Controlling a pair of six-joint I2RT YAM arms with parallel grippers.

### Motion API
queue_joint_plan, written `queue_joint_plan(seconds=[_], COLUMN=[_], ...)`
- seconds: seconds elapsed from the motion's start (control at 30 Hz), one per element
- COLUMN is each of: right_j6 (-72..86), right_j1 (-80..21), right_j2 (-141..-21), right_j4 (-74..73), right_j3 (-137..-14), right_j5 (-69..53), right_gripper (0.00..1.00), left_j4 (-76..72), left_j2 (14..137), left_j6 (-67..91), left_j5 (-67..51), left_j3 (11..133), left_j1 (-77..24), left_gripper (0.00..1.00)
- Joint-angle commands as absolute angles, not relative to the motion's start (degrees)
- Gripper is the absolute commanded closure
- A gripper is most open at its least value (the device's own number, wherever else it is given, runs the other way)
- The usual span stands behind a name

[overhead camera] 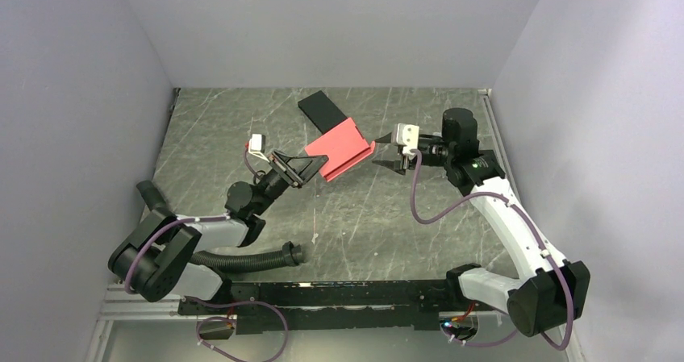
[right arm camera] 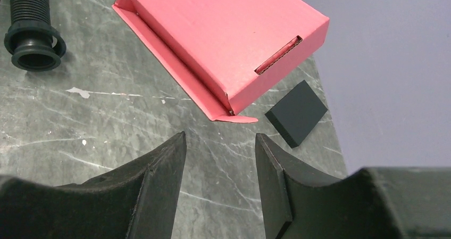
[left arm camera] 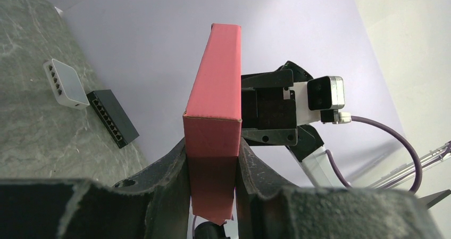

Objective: Fold the paper box
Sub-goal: Close the paper box.

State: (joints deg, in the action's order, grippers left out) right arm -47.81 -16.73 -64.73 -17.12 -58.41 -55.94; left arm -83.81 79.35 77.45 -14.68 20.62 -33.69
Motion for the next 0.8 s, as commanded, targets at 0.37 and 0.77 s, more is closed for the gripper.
queue_joint_plan(seconds=[0.37, 0.77], right_j6=[-49.0, -49.9], right_j1=[-17.8, -18.0], right_j2=[-64.8, -65.1], right_j4=[-17.5, -16.9], right_j3=[-62.3, -62.2], right_j5=[-59.7, -57.0], right_gripper=[0.51, 0.46], left_j4=[-89.0, -89.0], left_j2=[80.2, 80.2], left_j6=[79.1, 79.7], left_j5=[-12.7, -13.1], left_j3=[20.7, 21.2], left_j1=[-34.2, -34.3], left_gripper=[0.95, 0.95])
